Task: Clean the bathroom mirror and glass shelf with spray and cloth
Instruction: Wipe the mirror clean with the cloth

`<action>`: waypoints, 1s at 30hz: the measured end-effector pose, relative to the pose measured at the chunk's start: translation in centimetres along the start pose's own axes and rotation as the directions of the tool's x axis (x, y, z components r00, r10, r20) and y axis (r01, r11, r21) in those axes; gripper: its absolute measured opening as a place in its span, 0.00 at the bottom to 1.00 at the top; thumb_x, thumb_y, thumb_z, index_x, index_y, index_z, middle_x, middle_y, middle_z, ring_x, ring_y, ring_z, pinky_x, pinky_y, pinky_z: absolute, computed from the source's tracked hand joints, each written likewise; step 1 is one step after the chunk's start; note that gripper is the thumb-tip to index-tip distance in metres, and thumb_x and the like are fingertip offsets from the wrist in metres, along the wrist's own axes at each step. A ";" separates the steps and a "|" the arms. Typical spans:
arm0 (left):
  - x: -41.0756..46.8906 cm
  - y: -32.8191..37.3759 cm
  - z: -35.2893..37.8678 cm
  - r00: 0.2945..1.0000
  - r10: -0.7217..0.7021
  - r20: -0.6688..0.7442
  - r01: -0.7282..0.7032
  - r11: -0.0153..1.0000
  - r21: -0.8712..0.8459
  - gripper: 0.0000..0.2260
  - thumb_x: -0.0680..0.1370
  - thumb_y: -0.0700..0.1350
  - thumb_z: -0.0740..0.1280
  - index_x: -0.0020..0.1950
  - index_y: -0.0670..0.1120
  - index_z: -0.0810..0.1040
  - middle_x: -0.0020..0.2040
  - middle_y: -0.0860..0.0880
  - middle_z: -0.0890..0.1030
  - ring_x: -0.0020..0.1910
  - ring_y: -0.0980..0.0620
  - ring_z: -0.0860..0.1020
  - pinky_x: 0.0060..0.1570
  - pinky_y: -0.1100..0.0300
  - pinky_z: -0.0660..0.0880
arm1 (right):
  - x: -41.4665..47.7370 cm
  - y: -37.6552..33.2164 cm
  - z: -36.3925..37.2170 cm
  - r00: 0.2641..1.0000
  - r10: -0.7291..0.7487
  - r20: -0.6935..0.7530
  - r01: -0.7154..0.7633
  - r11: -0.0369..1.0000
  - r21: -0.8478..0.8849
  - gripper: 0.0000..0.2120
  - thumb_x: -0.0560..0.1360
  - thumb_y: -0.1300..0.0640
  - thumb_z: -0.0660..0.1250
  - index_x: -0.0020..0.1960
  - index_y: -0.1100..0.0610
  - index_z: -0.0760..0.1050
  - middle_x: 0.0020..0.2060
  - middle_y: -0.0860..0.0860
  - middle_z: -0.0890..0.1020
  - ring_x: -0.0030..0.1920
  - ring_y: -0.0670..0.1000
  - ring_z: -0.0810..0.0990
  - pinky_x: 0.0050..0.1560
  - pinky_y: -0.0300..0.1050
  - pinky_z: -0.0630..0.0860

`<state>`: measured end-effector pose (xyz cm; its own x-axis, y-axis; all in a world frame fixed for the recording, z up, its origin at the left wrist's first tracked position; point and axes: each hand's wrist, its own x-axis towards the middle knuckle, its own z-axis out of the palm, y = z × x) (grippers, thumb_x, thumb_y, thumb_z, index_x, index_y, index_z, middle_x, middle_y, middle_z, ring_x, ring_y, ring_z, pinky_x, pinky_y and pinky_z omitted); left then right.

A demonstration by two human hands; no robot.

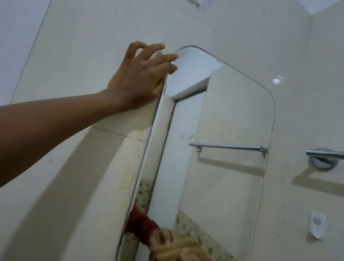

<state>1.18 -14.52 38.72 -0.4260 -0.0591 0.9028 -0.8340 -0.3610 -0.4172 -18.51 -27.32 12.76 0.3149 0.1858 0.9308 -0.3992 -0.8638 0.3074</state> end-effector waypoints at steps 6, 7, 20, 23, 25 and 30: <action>0.1 0.0 -0.1 1.000 -0.001 -0.010 0.001 1.000 -0.003 0.14 0.78 0.44 0.53 0.57 0.49 0.75 0.68 0.51 0.74 0.70 0.46 0.67 0.62 0.50 0.54 | 12.0 6.3 -1.6 0.977 -0.040 -0.208 -0.015 0.966 -0.257 0.06 0.77 0.57 0.56 0.52 0.58 0.68 0.50 0.58 0.72 0.46 0.57 0.70 0.43 0.55 0.74; 0.0 0.0 0.0 1.000 0.001 -0.013 -0.001 1.000 0.001 0.14 0.78 0.44 0.53 0.57 0.49 0.76 0.68 0.51 0.74 0.70 0.46 0.67 0.62 0.50 0.54 | 16.1 7.7 -2.1 0.967 -0.008 -0.254 -0.062 0.962 -0.267 0.06 0.75 0.61 0.56 0.52 0.57 0.67 0.50 0.59 0.72 0.47 0.59 0.70 0.40 0.56 0.74; 0.0 0.0 0.0 1.000 0.017 -0.017 -0.017 1.000 0.008 0.13 0.76 0.44 0.55 0.56 0.49 0.75 0.68 0.52 0.74 0.69 0.46 0.67 0.62 0.50 0.54 | 19.3 19.4 -7.4 0.487 0.774 -0.404 -0.847 0.532 -0.002 0.13 0.75 0.66 0.53 0.57 0.60 0.69 0.60 0.61 0.68 0.61 0.62 0.68 0.53 0.56 0.71; -0.1 0.0 -0.1 1.000 0.007 -0.017 -0.007 1.000 -0.003 0.14 0.76 0.44 0.54 0.57 0.49 0.75 0.68 0.52 0.74 0.69 0.46 0.67 0.62 0.50 0.53 | 17.4 16.2 -6.5 0.466 0.804 -0.370 -0.842 0.531 0.095 0.17 0.73 0.68 0.52 0.58 0.60 0.72 0.60 0.61 0.69 0.61 0.62 0.68 0.54 0.52 0.69; -0.1 0.0 -0.1 1.000 0.005 -0.017 -0.005 1.000 -0.001 0.14 0.76 0.43 0.53 0.57 0.49 0.75 0.68 0.52 0.74 0.69 0.47 0.67 0.62 0.50 0.53 | 15.9 12.0 -4.8 0.573 0.724 -0.385 -0.758 0.646 0.087 0.17 0.74 0.69 0.53 0.57 0.61 0.75 0.57 0.61 0.72 0.57 0.61 0.72 0.49 0.43 0.67; 0.0 0.1 -0.2 1.000 0.010 -0.002 -0.010 1.000 -0.006 0.15 0.77 0.43 0.53 0.57 0.48 0.75 0.68 0.51 0.74 0.69 0.46 0.68 0.62 0.51 0.53 | 8.0 -1.9 0.2 0.938 0.236 -0.254 -0.252 0.967 -0.036 0.14 0.73 0.63 0.60 0.57 0.59 0.76 0.49 0.57 0.77 0.48 0.56 0.73 0.45 0.50 0.74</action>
<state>1.01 -14.35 38.62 -0.4347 -0.0612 0.8985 -0.8319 -0.3548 -0.4267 -15.04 -24.26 19.56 -0.0171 0.0897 0.9958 -0.4962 -0.8654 0.0694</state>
